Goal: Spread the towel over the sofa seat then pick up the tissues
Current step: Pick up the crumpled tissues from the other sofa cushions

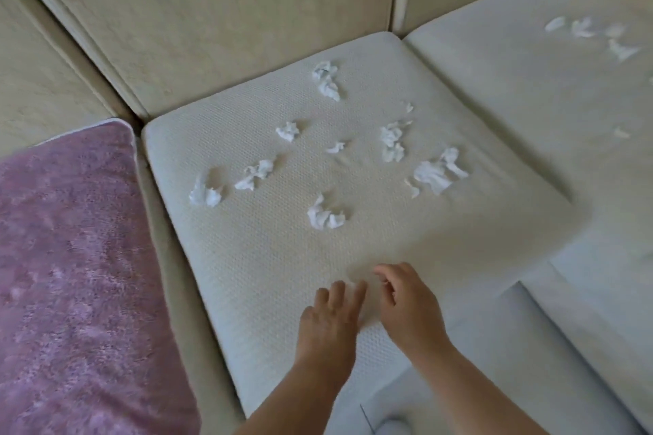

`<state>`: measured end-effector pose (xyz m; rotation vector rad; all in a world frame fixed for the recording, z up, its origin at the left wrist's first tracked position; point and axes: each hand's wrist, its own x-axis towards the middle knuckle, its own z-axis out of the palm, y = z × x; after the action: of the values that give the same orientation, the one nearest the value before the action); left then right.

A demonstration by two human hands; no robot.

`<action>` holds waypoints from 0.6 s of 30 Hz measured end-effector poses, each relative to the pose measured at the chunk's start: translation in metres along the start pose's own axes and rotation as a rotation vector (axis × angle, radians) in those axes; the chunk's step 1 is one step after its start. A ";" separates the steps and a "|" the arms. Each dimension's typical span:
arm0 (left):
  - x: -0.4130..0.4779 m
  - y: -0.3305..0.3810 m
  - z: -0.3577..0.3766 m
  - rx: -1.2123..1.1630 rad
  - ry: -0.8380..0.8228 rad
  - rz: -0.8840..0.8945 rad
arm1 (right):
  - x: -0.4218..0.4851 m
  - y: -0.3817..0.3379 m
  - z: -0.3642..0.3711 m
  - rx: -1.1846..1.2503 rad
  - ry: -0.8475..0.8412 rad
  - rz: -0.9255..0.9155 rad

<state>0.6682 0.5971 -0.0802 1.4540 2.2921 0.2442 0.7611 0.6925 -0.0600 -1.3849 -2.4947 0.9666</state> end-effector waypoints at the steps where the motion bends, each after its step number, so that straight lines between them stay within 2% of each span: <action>1: 0.005 0.006 0.004 0.005 0.038 -0.042 | 0.002 0.013 -0.009 -0.015 -0.025 0.002; 5: 0.015 0.008 0.000 -0.279 0.099 -0.471 | 0.007 0.041 -0.026 -0.018 -0.139 0.016; 8: 0.018 -0.005 -0.014 -0.462 0.202 -0.676 | 0.012 0.030 -0.022 0.001 -0.205 -0.020; 14: 0.045 -0.049 -0.046 -0.752 0.336 -0.854 | 0.058 -0.024 -0.007 -0.063 -0.264 -0.165; 18: 0.062 -0.077 -0.059 -0.648 0.344 -0.919 | 0.103 -0.051 0.011 -0.231 -0.358 -0.248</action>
<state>0.5566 0.6230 -0.0700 0.0010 2.5164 0.8767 0.6607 0.7506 -0.0580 -0.9864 -3.0352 0.9702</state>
